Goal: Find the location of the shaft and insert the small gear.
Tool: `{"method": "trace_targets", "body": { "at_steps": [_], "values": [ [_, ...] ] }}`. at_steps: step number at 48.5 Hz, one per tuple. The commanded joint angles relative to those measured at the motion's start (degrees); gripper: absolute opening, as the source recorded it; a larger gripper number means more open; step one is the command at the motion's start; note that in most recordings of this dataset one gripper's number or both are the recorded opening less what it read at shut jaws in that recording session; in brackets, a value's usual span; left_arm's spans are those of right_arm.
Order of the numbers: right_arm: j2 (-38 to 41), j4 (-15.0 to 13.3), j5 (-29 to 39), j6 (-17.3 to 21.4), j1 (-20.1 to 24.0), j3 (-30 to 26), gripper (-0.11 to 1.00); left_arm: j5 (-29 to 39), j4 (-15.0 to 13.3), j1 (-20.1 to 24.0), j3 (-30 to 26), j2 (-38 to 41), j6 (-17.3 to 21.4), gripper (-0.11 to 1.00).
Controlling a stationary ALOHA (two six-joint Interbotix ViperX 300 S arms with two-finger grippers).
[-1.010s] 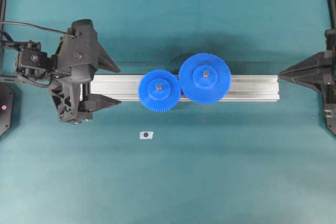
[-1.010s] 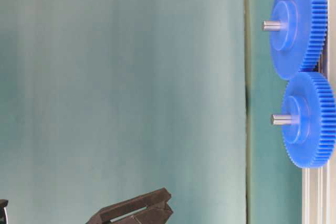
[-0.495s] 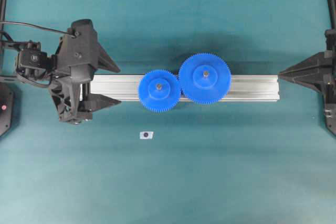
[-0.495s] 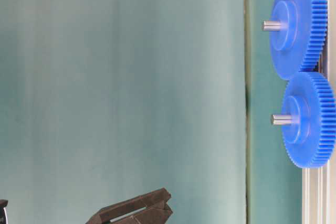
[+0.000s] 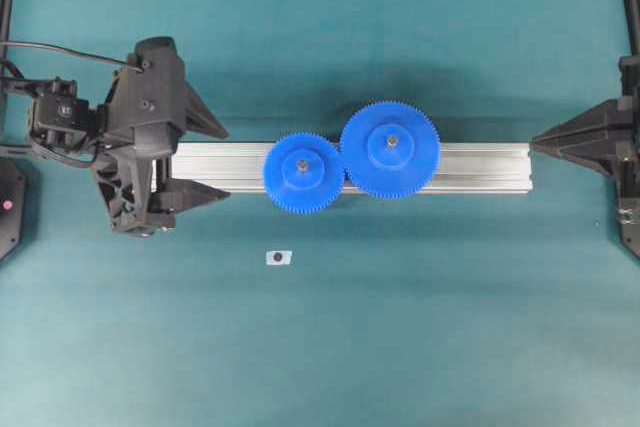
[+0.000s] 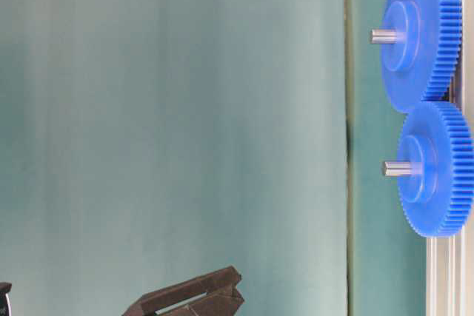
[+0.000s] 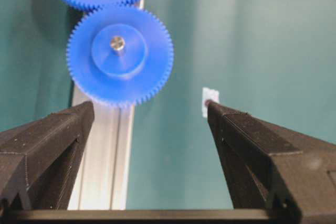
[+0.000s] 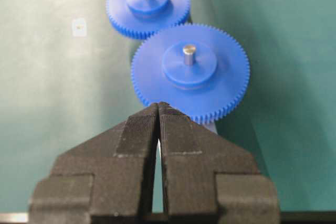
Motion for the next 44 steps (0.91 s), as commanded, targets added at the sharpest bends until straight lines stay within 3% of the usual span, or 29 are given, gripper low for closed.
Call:
{"method": "trace_targets", "body": {
  "at_steps": [1, 44],
  "values": [
    [0.35, 0.09, -0.44, 0.53, 0.00, -0.53, 0.05, -0.44, 0.26, -0.18, -0.53, -0.70, -0.09, 0.87],
    [0.09, 0.09, -1.85, 0.53, 0.79, -0.62, 0.05, -0.44, 0.18, -0.18, -0.44, -0.70, -0.09, 0.87]
  ]
}}
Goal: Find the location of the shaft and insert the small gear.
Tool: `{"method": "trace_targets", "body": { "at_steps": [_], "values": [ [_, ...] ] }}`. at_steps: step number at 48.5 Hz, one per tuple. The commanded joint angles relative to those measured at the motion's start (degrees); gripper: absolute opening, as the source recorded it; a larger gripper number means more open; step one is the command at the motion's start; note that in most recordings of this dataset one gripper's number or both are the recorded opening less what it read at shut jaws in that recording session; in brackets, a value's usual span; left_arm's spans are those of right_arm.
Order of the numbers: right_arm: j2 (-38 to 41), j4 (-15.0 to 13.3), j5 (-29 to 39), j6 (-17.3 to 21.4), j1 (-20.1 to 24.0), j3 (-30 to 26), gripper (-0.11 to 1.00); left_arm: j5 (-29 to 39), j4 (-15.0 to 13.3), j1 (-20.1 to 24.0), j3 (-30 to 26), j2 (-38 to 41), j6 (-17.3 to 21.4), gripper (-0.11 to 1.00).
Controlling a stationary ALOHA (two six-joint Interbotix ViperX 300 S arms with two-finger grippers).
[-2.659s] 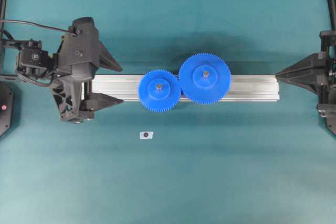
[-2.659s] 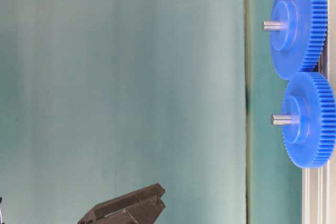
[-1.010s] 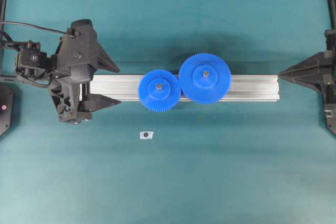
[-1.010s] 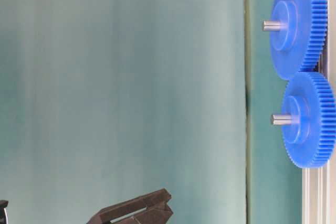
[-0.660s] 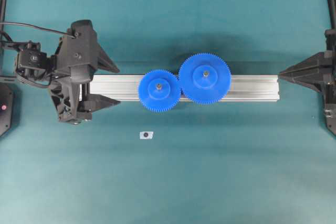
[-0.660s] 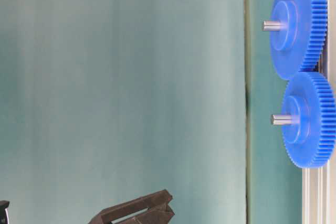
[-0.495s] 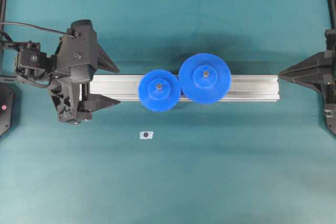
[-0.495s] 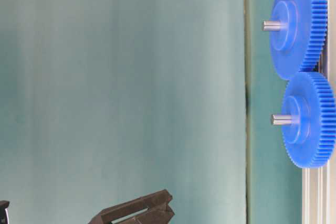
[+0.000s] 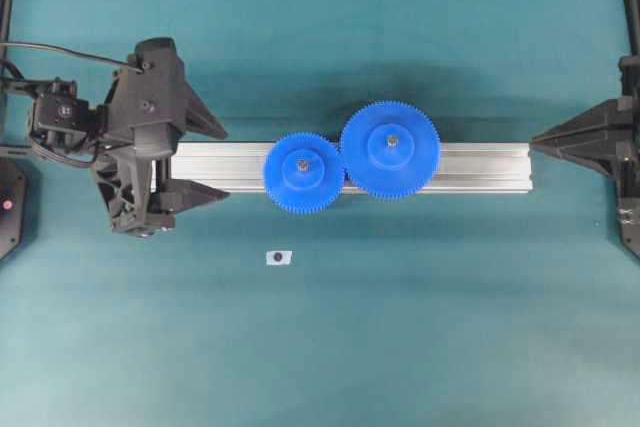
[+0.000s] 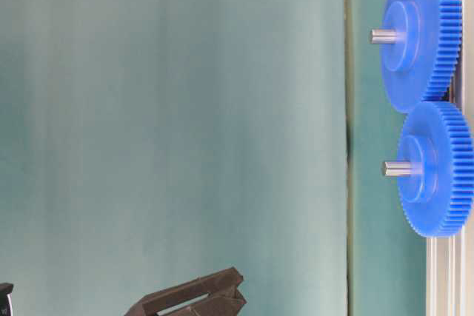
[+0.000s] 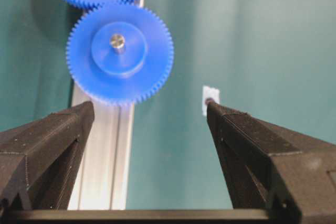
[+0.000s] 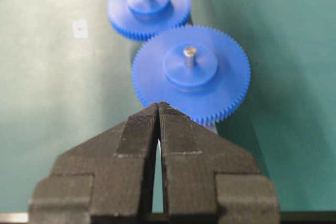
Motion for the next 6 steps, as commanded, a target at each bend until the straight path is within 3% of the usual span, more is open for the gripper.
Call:
{"method": "trace_targets", "body": {
  "at_steps": [1, 6],
  "values": [
    [0.18, 0.09, -1.23, 0.44, 0.62, -0.53, 0.05, -0.44, 0.09, -0.09, -0.62, -0.62, -0.09, 0.87],
    [0.09, 0.09, -1.76, 0.53, 1.23, -0.53, 0.05, -0.44, 0.09, -0.09, -0.62, -0.62, 0.00, 0.87]
  ]
}}
